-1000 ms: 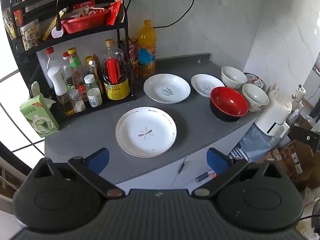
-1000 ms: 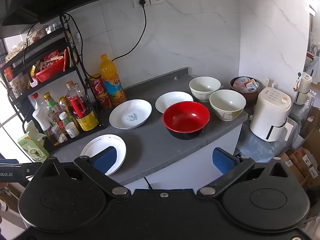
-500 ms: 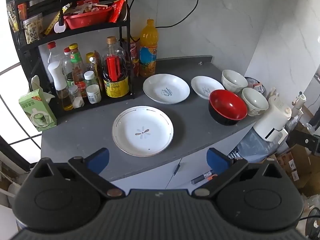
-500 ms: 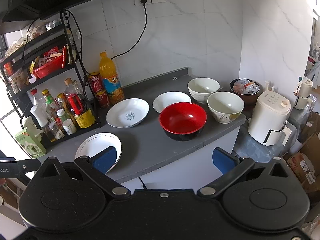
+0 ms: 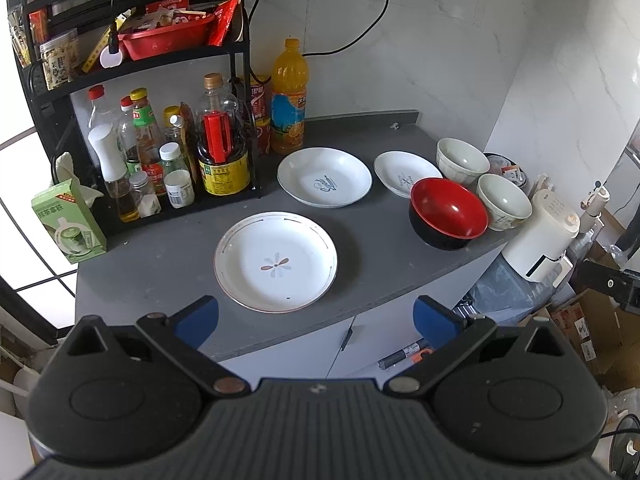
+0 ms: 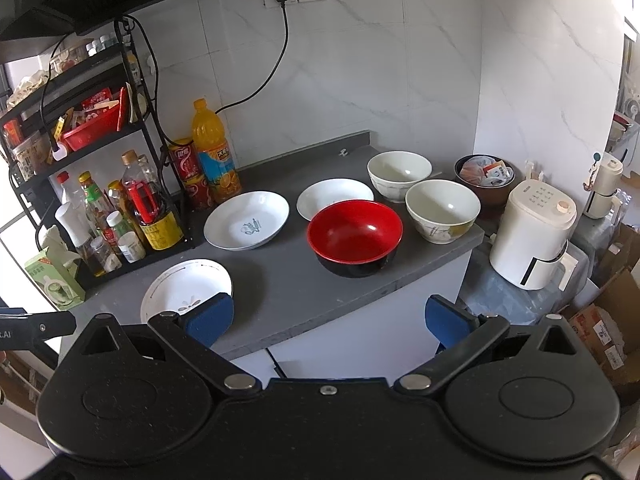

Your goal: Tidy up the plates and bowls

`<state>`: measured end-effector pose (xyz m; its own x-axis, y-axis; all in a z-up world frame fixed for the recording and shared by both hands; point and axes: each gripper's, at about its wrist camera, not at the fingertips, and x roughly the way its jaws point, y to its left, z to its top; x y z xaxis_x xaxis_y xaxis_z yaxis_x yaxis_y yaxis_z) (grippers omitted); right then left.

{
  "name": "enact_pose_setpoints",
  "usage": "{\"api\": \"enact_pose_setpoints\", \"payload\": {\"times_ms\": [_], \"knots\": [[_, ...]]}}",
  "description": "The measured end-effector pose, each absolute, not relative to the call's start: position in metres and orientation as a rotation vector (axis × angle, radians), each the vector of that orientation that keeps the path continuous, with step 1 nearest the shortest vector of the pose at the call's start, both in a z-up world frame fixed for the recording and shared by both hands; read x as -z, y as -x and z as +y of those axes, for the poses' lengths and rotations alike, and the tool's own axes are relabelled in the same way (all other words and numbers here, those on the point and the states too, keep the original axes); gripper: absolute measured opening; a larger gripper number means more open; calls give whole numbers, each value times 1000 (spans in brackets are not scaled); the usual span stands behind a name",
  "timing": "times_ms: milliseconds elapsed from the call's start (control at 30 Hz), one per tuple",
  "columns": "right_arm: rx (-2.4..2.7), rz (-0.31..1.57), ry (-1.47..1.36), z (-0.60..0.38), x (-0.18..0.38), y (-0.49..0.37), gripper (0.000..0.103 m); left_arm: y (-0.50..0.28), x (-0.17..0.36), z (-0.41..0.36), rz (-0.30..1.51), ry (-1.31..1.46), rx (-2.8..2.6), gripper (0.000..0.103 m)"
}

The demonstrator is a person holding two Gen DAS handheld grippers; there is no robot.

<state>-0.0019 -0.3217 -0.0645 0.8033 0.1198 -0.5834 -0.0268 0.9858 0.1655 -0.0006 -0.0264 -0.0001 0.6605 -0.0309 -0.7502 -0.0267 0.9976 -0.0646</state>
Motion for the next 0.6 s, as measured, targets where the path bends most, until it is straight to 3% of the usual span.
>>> {"api": "enact_pose_setpoints", "payload": {"times_ms": [600], "knots": [[-115, 642, -132, -333, 62, 6, 103, 13, -5, -34, 833, 95, -19, 103]]}}
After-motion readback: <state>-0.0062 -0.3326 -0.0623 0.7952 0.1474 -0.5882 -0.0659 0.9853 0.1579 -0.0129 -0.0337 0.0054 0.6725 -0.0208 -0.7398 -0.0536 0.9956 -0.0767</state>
